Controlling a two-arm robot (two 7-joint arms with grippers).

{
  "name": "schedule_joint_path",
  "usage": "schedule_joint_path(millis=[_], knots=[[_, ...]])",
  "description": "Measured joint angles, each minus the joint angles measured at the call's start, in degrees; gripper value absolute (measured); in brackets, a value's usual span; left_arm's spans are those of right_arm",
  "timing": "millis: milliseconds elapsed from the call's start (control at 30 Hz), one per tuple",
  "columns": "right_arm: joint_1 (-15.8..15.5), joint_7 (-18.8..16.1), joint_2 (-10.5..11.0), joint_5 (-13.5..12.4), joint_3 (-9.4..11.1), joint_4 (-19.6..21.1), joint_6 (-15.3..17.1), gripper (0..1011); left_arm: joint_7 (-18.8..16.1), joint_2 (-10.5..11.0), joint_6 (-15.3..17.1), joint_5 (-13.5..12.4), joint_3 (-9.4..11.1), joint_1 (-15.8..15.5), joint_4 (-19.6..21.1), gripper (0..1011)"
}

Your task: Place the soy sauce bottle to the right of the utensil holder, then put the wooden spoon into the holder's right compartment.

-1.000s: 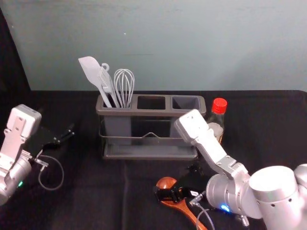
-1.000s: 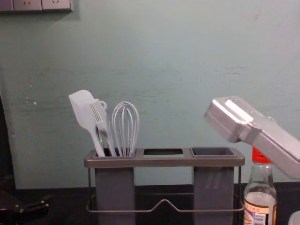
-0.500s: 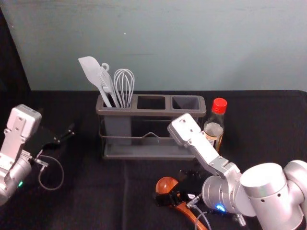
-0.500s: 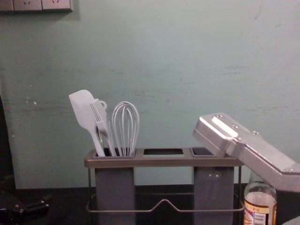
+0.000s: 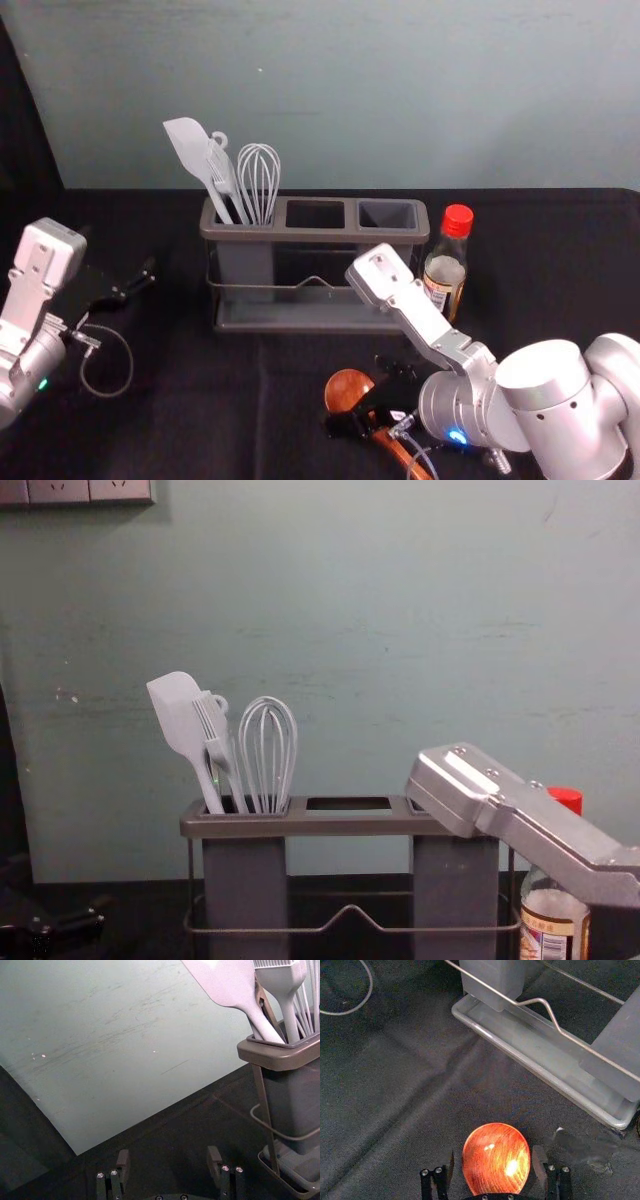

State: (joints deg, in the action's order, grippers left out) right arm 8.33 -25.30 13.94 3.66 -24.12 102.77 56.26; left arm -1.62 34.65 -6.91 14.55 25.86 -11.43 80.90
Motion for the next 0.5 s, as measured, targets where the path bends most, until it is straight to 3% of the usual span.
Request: schedule_joint_path(millis=[500], knots=[[0.3, -1.4, -0.7, 2.1, -0.1, -0.8, 0.5, 1000, 0.0, 0.0, 0.0, 0.0, 0.0, 0.0, 0.0, 1011]])
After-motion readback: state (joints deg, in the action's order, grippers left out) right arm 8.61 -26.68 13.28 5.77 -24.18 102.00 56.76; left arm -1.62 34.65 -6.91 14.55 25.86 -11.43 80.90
